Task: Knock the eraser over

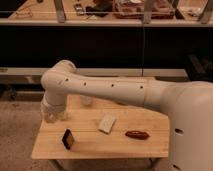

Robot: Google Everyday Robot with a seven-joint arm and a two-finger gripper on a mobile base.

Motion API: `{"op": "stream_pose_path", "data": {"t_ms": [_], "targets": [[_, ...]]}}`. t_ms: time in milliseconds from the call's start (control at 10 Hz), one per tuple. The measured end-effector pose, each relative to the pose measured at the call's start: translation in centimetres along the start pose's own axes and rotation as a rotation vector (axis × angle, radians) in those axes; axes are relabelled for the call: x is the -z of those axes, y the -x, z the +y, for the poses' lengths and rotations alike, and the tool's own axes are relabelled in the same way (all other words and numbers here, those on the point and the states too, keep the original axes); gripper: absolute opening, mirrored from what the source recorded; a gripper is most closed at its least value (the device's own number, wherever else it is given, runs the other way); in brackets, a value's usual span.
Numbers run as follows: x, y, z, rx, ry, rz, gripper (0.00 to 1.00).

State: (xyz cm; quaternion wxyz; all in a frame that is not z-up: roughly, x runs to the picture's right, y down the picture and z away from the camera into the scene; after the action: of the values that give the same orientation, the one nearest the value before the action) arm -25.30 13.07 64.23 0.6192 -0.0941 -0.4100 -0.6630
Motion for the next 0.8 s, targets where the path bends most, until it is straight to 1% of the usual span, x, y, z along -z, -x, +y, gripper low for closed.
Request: {"op": "stream_pose_path", "data": {"t_ms": [200, 300, 400, 600, 800], "targets": [[-2.6, 0.4, -1.0, 0.024, 0.023, -0.016, 0.31], [-3.5, 0.6, -1.0, 0.031, 0.036, -0.022, 0.31], [-4.7, 0.9, -0.8, 0.043, 0.06, -0.027, 0.31], [-6.4, 1.0, 0.1, 0.055, 0.098, -0.027, 0.31], [-7.5, 0.9, 1.8, 0.045, 0.129, -0.027, 0.31]]}}
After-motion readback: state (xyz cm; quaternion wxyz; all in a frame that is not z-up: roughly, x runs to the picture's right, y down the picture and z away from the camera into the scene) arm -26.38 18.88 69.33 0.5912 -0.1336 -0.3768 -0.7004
